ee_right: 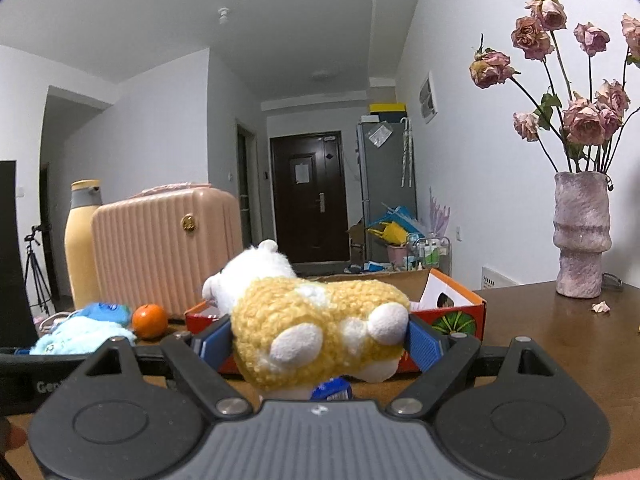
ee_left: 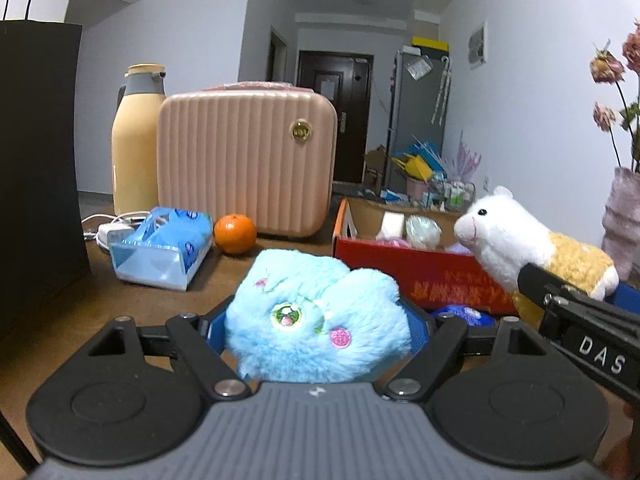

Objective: Organize soft objects
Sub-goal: 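Carry the blue plush and sheep plush in both tools over the red box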

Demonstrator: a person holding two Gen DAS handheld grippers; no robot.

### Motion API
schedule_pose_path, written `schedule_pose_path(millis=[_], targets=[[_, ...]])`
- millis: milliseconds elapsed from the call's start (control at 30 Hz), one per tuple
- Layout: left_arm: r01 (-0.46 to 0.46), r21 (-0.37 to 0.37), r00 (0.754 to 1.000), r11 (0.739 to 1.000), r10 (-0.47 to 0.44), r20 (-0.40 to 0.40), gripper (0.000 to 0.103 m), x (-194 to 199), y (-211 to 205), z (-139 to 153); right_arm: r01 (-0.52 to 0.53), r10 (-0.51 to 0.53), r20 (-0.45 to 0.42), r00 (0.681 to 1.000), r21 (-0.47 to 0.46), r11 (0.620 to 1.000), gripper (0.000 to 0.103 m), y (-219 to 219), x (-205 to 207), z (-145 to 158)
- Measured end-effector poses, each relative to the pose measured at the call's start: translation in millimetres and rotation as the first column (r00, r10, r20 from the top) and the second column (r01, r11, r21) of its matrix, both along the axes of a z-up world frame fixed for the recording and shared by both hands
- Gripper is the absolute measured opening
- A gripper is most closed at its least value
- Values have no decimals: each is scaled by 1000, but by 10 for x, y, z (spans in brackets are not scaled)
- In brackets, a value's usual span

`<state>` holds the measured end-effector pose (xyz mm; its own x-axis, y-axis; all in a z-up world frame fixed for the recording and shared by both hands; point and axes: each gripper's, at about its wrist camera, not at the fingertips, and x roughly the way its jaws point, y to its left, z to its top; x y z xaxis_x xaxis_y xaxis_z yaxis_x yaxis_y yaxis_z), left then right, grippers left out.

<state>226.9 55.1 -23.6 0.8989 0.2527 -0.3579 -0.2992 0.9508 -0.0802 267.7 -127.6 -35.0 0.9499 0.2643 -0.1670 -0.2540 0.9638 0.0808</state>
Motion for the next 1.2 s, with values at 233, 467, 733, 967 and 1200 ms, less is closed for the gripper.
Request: schedule_pose_path(millis=[233, 467, 733, 967, 1200], targets=[[-31, -1, 999, 1000, 31, 40, 82, 292, -22, 73, 43, -43, 31, 999, 16, 999, 88, 36, 211, 27], [-51, 6, 996, 999, 51, 67, 82, 518, -65, 101, 73, -74, 53, 996, 33, 997, 88, 13, 396, 49], [-50, -1, 995, 999, 50, 92, 82, 786, -145, 124, 113, -116, 60, 991, 50, 992, 88, -96, 641, 77], [-41, -5, 994, 999, 41, 101, 82, 982, -215, 131, 146, -149, 54, 987, 68, 987, 88, -192, 854, 83], [-31, -7, 994, 999, 32, 105, 82, 1163, -266, 132, 164, -169, 57, 984, 71, 984, 88, -238, 1050, 83]])
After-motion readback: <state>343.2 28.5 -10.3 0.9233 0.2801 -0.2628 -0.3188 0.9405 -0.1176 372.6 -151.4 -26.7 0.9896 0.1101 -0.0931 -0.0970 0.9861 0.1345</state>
